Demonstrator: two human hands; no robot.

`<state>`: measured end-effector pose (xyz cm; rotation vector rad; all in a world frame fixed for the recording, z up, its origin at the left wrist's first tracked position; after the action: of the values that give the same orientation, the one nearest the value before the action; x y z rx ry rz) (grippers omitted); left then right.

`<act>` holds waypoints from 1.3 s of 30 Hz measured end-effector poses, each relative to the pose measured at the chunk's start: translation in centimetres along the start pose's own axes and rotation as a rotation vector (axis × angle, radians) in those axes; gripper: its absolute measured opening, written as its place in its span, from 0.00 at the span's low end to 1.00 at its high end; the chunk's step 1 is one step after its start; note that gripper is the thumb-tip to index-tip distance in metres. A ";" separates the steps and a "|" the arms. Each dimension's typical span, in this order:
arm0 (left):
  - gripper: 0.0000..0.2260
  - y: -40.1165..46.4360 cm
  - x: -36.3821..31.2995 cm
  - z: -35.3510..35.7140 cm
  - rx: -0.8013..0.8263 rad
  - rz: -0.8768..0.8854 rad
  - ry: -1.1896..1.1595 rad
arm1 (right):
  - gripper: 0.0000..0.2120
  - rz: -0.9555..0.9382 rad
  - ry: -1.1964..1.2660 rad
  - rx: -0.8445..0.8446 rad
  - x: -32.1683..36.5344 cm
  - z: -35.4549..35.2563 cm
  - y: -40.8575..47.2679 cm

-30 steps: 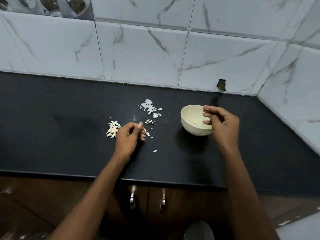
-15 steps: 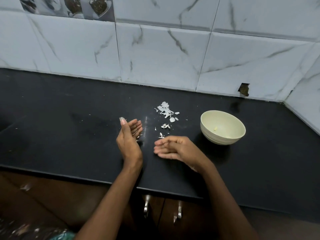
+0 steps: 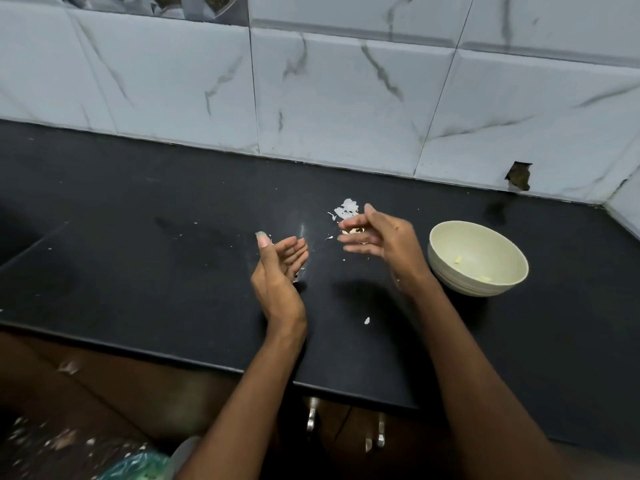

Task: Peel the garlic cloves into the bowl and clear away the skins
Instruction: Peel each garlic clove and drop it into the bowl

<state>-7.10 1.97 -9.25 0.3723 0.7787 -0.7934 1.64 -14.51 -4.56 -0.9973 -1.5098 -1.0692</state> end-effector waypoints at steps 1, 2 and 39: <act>0.29 0.0 -0.1 0.1 0.002 -0.002 -0.001 | 0.27 0.039 0.003 0.085 0.8 0.1 -1.2; 0.29 0.0 -0.1 0.0 0.002 -0.008 0.002 | 0.32 0.099 -0.001 0.187 0.9 0.1 -2.5; 0.07 3.0 -2.8 -3.8 0.053 0.245 1.166 | 0.09 -0.231 -0.672 0.016 -3.8 10.1 -2.5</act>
<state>-7.95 7.45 -9.63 0.9903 1.7496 -0.3020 -2.66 -5.74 -9.85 -1.2682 -2.2140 -0.9148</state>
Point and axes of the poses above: each hand's wrist, its own y-axis towards the middle knuckle, its own z-axis out of the palm, x = y × z, the point moved 4 cm from there along y, towards the middle knuckle, and after that the axes turned 6 degrees about -y, right-handed, at the moved point
